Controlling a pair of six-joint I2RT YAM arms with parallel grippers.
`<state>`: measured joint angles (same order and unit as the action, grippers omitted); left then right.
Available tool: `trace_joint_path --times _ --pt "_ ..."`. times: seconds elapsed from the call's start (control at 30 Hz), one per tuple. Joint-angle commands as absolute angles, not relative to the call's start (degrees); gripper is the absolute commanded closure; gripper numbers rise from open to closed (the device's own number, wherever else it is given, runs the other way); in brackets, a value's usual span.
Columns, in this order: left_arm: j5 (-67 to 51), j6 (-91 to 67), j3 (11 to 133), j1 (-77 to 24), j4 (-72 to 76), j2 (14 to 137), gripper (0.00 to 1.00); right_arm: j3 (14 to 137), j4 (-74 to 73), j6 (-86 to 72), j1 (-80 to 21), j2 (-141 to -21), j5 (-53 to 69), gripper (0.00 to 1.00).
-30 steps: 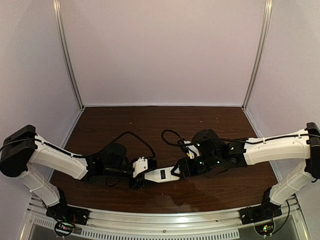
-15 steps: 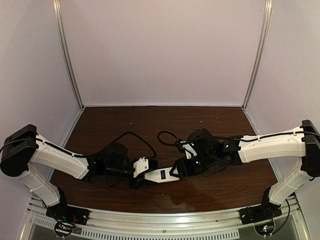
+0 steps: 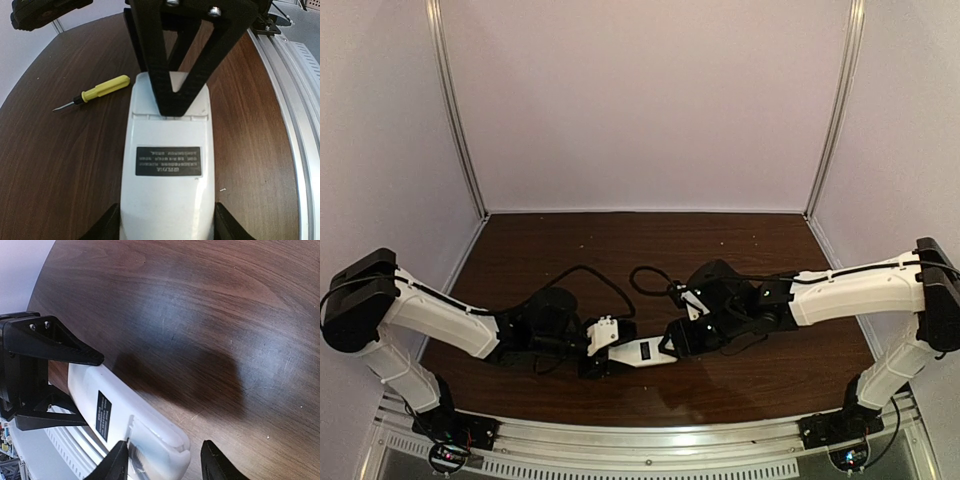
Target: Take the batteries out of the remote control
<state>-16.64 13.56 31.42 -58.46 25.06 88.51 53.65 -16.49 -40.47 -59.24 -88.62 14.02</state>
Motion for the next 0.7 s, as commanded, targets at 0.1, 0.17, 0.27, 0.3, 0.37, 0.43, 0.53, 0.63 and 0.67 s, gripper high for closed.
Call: trace_joint_path --times 0.1,0.17,0.27,0.3,0.37,0.43,0.53,0.63,0.67 --pt "-16.88 13.45 33.22 -58.6 28.06 88.24 1.0 53.22 -22.58 -39.9 -59.5 -87.59 7.74 0.53" --pt "-16.84 13.45 33.22 -58.62 28.06 88.08 1.0 52.94 -23.15 -39.97 -59.5 -87.24 7.01 0.53" --pt "-16.85 13.41 33.14 -58.59 28.12 87.96 1.0 52.57 -23.58 -39.99 -59.51 -86.58 6.37 0.55" --pt "-16.82 13.44 33.13 -58.6 28.12 87.98 1.0 52.55 -23.74 -39.99 -59.55 -86.43 6.22 0.56" --pt "-16.82 13.44 33.13 -58.57 28.12 87.96 1.0 52.63 -24.09 -39.99 -59.53 -86.08 5.82 0.56" --pt "-16.79 13.45 33.13 -58.6 28.12 87.98 1.0 52.65 -24.26 -39.99 -59.51 -85.6 5.7 0.59" --pt "-16.78 13.46 33.13 -58.56 28.12 87.96 1.0 52.51 -24.01 -39.91 -59.53 -85.32 5.75 0.65" --pt "-16.65 13.43 33.13 -58.61 28.12 88.06 1.0 52.36 -23.26 -39.73 -59.54 -85.28 6.6 0.73" --pt "-16.65 13.42 33.13 -58.62 28.12 88.06 1.0 52.31 -22.88 -39.75 -59.51 -85.2 7.16 0.75"
